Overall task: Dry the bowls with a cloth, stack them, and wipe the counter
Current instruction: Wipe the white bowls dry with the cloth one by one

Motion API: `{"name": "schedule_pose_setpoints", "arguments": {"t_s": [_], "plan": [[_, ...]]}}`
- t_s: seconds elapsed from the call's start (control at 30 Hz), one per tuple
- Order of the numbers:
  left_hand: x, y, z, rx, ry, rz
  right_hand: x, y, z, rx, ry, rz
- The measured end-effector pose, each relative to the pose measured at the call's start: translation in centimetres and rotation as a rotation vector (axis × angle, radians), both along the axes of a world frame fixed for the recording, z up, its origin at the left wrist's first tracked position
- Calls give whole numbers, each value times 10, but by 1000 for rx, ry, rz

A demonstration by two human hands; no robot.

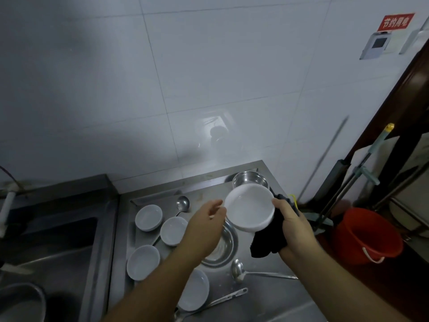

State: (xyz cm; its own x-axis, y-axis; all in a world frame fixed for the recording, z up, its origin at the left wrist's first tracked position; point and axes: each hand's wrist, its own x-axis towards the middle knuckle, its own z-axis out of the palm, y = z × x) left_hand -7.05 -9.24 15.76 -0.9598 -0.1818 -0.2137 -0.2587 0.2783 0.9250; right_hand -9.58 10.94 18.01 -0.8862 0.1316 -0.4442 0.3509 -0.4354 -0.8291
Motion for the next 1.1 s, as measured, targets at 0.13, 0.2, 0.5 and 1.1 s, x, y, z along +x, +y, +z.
{"name": "schedule_pose_setpoints", "arguments": {"t_s": [0.13, 0.2, 0.5, 1.1], "plan": [[-15, 22, -18, 514, -209, 82, -16, 25, -14, 21, -33, 61], [-23, 32, -27, 587, -235, 124, -27, 39, -25, 41, -75, 47], [-63, 89, -91, 525, -382, 225, -89, 99, -91, 366, -197, 126], [-167, 145, -199, 265, -540, 434, -209, 131, -216, 723, -288, 383]]}}
